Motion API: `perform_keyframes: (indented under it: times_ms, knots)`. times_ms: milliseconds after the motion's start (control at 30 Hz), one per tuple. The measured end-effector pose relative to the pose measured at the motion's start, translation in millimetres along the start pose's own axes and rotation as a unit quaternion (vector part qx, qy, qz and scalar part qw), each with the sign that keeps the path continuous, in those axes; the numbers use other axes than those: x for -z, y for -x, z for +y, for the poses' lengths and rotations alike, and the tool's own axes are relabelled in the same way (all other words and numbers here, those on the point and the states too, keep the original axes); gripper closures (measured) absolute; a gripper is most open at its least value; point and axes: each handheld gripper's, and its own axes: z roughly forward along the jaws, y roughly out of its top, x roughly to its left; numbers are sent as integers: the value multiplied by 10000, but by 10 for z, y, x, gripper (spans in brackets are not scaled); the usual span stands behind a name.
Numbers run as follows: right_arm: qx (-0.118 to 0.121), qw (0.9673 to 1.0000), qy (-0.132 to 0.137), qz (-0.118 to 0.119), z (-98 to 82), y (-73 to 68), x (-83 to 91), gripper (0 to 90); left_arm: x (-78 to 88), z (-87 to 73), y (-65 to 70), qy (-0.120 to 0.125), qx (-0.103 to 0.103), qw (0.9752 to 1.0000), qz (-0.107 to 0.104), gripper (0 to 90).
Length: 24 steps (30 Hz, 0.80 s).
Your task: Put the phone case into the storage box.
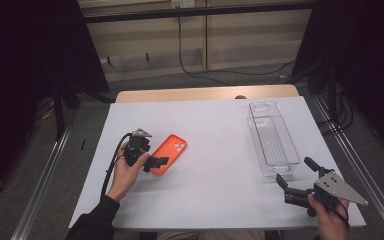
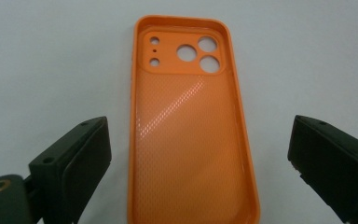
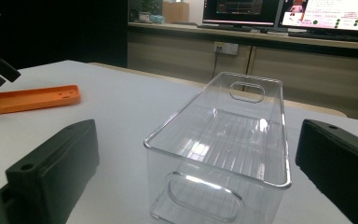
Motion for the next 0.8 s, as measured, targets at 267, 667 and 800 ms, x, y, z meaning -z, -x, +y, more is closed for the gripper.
perform_keyframes:
  times_ms: [267, 667, 800]
  knots:
    - [10, 10000, -31, 5, -1, 0, -4, 0, -106, 103, -46, -198, -61, 9997, -155, 58]
    - [15, 10000, -36, 31, -3, -1, -6, 0, -300, 192, -33, -464, -228, 9987, -49, 60]
    - [15, 10000, -35, 26, -3, -1, -7, 0, -346, 190, -25, -560, -287, 9980, 69, 59]
